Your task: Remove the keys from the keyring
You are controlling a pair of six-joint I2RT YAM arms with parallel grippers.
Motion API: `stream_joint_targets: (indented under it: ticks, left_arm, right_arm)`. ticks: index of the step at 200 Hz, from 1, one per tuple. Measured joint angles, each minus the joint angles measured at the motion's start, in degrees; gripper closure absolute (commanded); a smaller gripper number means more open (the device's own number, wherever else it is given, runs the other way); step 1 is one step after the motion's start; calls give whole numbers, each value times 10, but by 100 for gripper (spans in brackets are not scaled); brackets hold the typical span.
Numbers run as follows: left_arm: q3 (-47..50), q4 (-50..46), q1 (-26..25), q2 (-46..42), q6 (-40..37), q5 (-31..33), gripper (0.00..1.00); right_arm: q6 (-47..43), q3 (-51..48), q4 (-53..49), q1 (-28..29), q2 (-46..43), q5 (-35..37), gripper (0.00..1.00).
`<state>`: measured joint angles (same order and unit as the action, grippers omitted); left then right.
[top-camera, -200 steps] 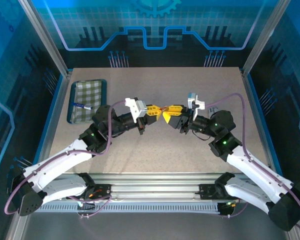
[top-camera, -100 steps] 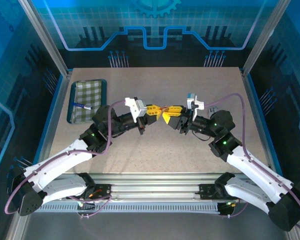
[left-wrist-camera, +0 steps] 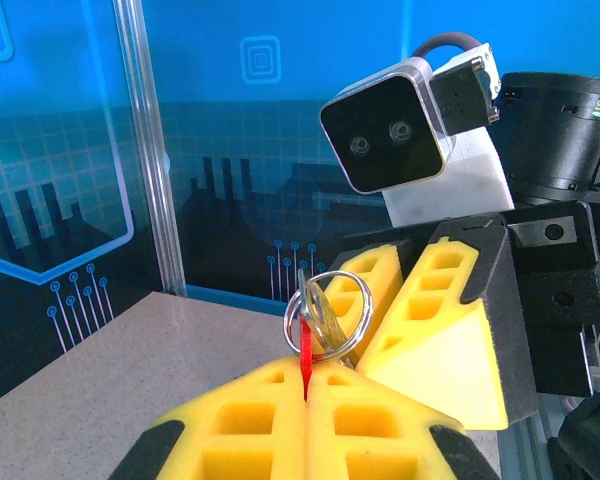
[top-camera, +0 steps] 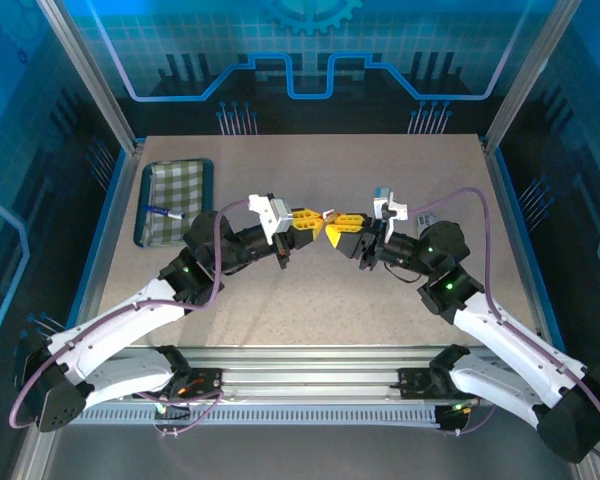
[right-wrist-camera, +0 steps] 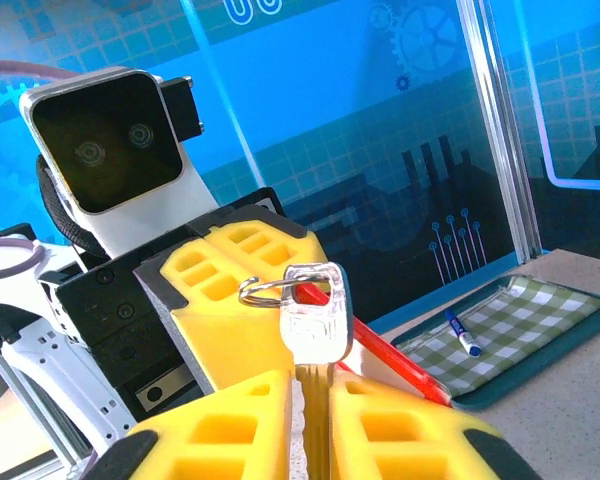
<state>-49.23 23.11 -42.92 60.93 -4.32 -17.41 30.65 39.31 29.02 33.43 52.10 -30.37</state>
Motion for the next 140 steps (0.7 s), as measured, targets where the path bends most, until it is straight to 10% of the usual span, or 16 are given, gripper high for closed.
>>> stream_joint_targets:
  ticks: [31,140]
  left_arm:
    - [0,-1,0,0,0,0,100]
    - [8,-1,1,1,5,-25,100]
  right_arm:
    - [1,0,2,2,0,-1,100]
    - [-126,28,-175,-10,-65,51,100]
